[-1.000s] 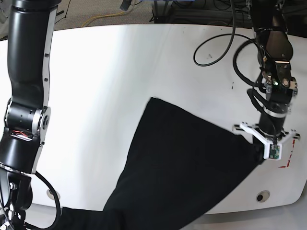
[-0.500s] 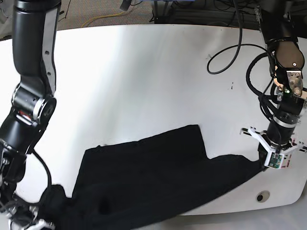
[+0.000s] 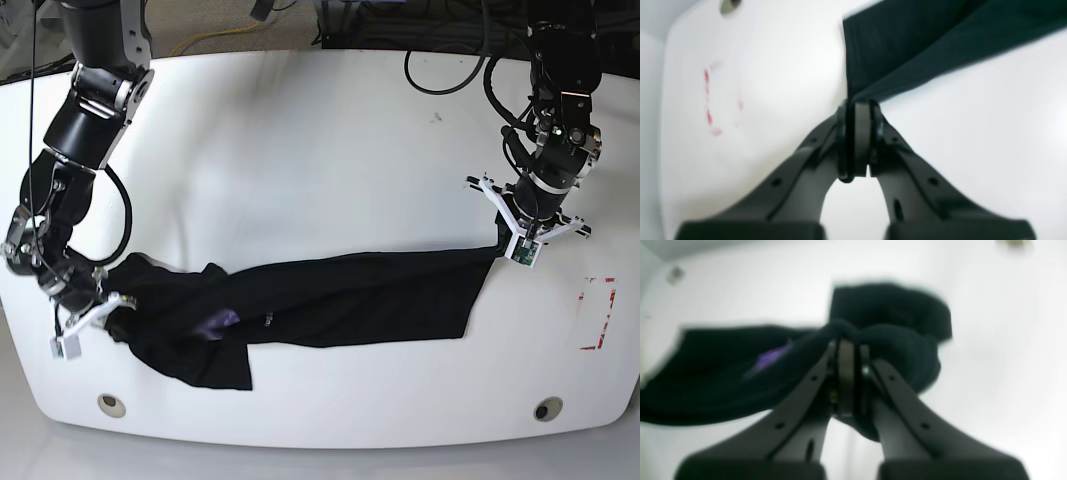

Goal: Fold the T-shirt properly
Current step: 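Hold the shirt with both grippers and lay it flat on the table, then lift the shirt with both grippers, shake it, and lay it down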

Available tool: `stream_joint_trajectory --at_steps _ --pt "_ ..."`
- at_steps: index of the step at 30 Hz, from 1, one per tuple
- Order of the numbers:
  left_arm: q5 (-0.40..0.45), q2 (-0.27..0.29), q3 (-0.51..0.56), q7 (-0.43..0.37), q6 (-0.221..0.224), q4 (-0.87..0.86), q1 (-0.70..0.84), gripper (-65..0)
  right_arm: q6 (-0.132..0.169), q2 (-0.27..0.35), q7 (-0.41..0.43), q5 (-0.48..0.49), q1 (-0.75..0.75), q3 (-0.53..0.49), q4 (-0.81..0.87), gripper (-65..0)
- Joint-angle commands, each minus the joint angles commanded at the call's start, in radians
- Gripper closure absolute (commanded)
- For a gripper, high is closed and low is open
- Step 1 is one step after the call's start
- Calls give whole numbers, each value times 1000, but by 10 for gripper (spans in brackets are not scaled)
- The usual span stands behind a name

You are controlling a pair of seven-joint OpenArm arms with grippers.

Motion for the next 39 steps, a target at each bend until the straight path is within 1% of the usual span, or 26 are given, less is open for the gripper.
stream_joint_trajectory --at_steps 1,4,6,9,13,17,19,20,22,24,26,28,30,32,36,37,39 --pt "0 0 0 0 0 0 15 -15 0 -2 -2 2 -29 9 11 0" --pt "0 2 0 0 0 0 71 0 0 -18 -2 49 -127 40 44 0" --pt "0 2 0 -2 0 -3 107 0 0 -18 -6 81 -192 68 68 0" --pt "0 3 -17 -2 0 -3 157 0 0 -20 -8 103 -270 104 100 0" --pt "-2 3 -48 -2 0 -2 213 0 0 -26 -41 158 -384 150 155 0" --pt "-2 3 -51 -5 0 0 278 0 0 -28 -43 206 -489 189 198 0" --pt "-2 5 -54 -26 0 -5 305 0 0 -29 -43 227 -526 218 203 0" --pt "-5 5 -63 -46 0 -5 328 0 0 -41 -43 239 -546 230 201 0" --pt "-5 37 -87 -106 0 0 376 0 0 -55 -44 249 -574 241 207 0" --pt "0 66 -112 -157 0 0 396 0 0 -57 -44 249 -578 239 216 0" --pt "0 72 -123 -184 0 3 391 0 0 -58 -44 249 -566 242 222 0" --pt "0 74 -120 -203 0 3 342 0 0 -55 -41 242 -516 239 215 0" --pt "0 74 -120 -199 0 3 298 0 0 -54 -41 227 -480 238 213 0" --pt "0 75 -118 -199 0 0 232 0 0 -54 -41 187 -428 233 216 0" --pt "2 74 -89 -196 0 -2 110 0 0 -54 -41 110 -324 187 213 0" --pt "2 74 -84 -186 0 -2 81 0 0 -54 -41 97 -304 178 213 0" --pt "2 74 -80 -140 0 -2 12 0 0 -54 -41 74 -249 164 213 0"
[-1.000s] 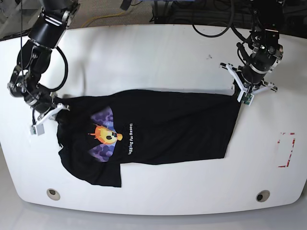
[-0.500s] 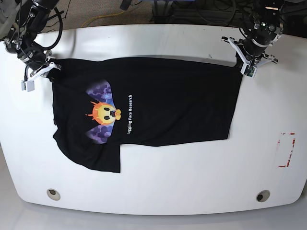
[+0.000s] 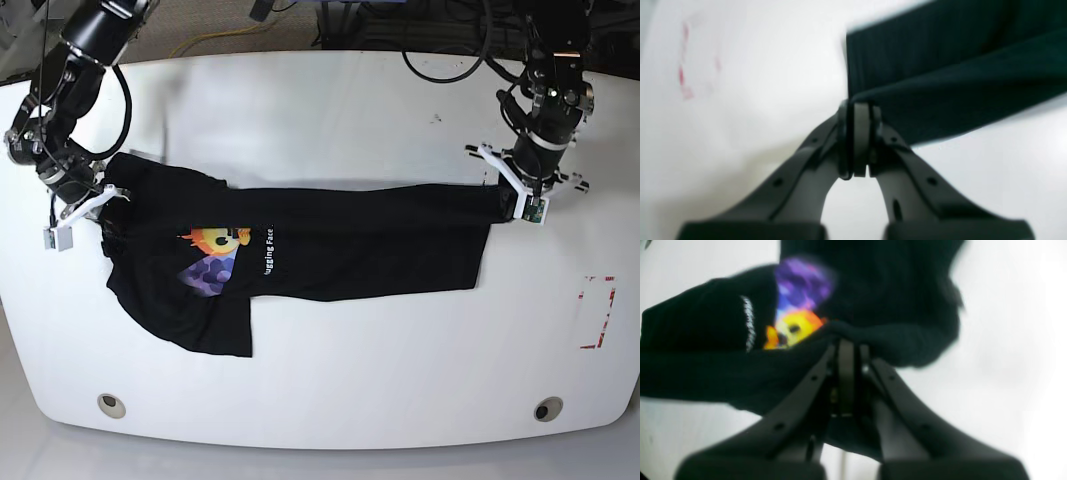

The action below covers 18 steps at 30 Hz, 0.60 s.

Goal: Fold the T-shirt properly
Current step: 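Lift the shirt with both grippers, shake it, and lay it down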

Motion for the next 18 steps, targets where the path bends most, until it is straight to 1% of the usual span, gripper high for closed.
stream_joint_trajectory --at_steps 1,4,7,9,10,13,15,18 --pt "0 0 0 37 0 0 -46 0 0 0 0 -12 37 -11 0 0" --pt "0 0 0 98 0 0 -132 0 0 0 0 -37 104 -31 0 0" --pt "0 0 0 135 0 2 -229 0 0 5 0 -71 201 -57 0 0" --pt "-2 0 0 169 0 2 -293 0 0 28 0 -84 255 -95 -2 0" --pt "-2 0 0 203 0 2 -338 0 0 40 0 -89 293 -121 -8 0" --pt "-8 0 2 281 0 3 -448 0 0 64 0 -92 391 -169 -80 0" --pt "-8 0 2 330 0 3 -539 0 0 104 0 -87 489 -204 -163 0" --pt "-8 -12 -2 370 0 3 -661 0 0 133 2 -84 629 -265 -278 0"
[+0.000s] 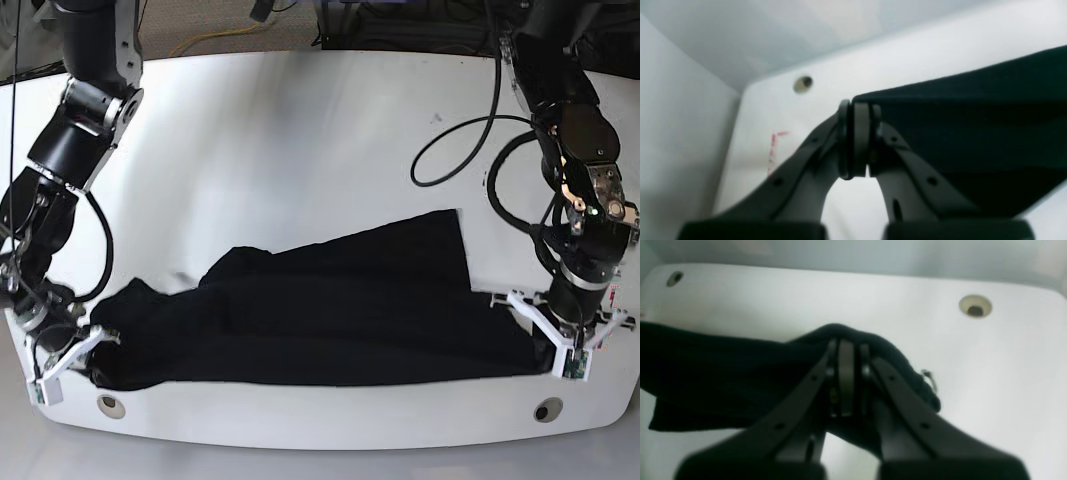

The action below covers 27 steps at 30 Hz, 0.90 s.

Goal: Fold the T-shirt properly
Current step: 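Lift the shirt with both grippers, shake it, and lay it down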

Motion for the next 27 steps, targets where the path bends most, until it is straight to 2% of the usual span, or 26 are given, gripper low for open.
stream_joint_trajectory --at_steps 5,10,14,18,20,23,27 --pt "0 -49 0 38 0 0 -189 0 0 20 0 2 232 -80 -137 0" --pt "0 -132 2 38 -2 -8 -359 0 0 20 0 2 439 -173 -212 0" --pt "0 -169 5 38 -12 -38 -494 0 2 20 0 2 562 -216 -232 0" --pt "2 -198 5 38 -100 -72 -545 0 5 20 -3 2 562 -221 -232 0" --pt "2 -198 5 40 -130 -71 -526 0 35 21 -5 2 546 -218 -232 0" --pt "2 -198 2 40 -143 -69 -440 0 58 21 -12 3 446 -178 -206 0" --pt "0 -193 2 40 -144 -25 -301 0 83 15 -29 11 227 -94 -80 0"
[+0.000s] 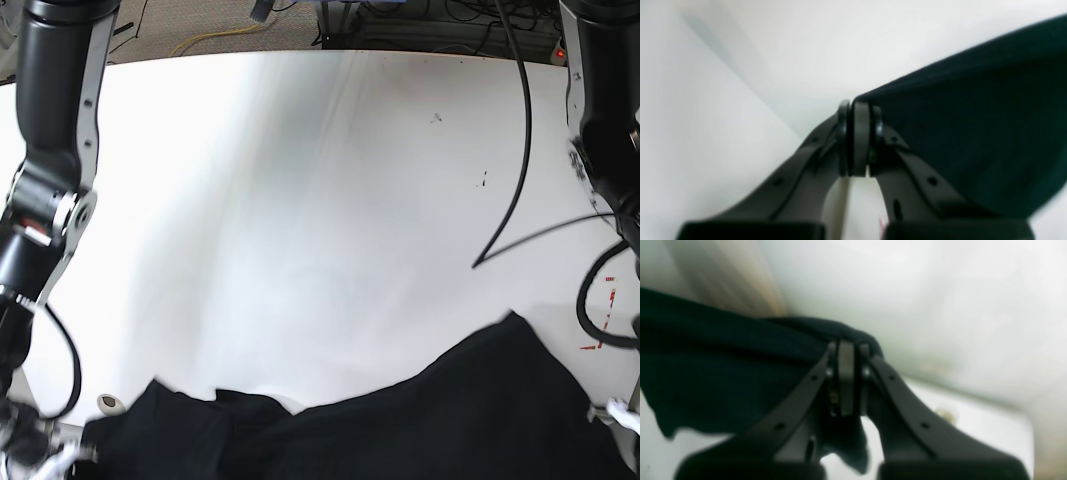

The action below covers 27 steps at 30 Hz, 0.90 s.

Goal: Fold the T-shirt properly
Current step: 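Lift the shirt with both grippers, shake it, and lay it down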

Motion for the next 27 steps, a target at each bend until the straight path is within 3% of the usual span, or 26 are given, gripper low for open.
stream_joint_trajectory --at_steps 5,11,15,24,27 --pt "-2 49 2 0 -3 23 193 0 0 -9 5 64 -256 54 107 0" --pt "0 94 -3 0 -89 32 414 0 0 -81 5 75 -557 157 232 0" --pt "3 126 -5 0 -109 34 562 0 0 -121 5 75 -710 206 285 0" --pt "0 141 -81 -8 -127 31 882 0 2 -192 2 75 -950 321 342 0" --pt "5 163 -124 -52 -127 28 973 0 2 -206 3 75 -994 344 339 0"
